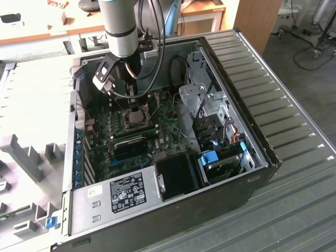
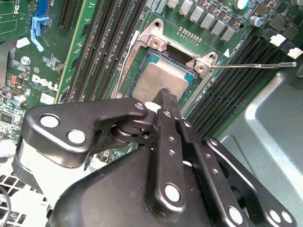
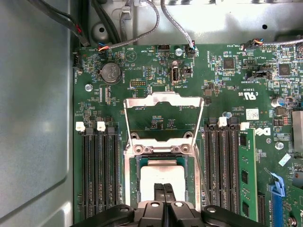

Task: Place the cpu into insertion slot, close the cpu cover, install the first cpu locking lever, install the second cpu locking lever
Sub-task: 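Place the cpu into insertion slot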

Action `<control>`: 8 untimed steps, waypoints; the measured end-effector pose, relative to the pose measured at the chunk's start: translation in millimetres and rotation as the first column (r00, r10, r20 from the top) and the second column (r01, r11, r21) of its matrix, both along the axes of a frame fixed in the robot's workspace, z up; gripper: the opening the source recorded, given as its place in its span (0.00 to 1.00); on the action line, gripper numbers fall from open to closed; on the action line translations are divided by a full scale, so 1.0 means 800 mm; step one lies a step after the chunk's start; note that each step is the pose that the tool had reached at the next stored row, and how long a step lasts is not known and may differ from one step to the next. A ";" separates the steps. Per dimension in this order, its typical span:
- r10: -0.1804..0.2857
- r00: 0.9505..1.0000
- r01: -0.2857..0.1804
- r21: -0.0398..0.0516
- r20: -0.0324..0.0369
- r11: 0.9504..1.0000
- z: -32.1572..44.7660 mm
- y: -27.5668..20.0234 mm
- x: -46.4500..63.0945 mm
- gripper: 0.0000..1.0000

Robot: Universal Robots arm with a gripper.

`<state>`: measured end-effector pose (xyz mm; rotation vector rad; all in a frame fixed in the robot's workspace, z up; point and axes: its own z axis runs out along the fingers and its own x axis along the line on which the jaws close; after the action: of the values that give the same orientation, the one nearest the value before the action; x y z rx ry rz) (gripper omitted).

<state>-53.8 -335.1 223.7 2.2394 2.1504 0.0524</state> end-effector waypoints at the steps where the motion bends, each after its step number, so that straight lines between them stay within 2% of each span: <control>1: 0.000 1.000 0.000 0.000 0.000 1.000 0.0000 0.0000 0.000 0.11; 8: 0.000 1.000 0.000 0.000 0.000 1.000 -0.0017 -0.0018 0.000 0.11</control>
<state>-53.8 -336.6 222.3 2.2395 2.1504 0.0526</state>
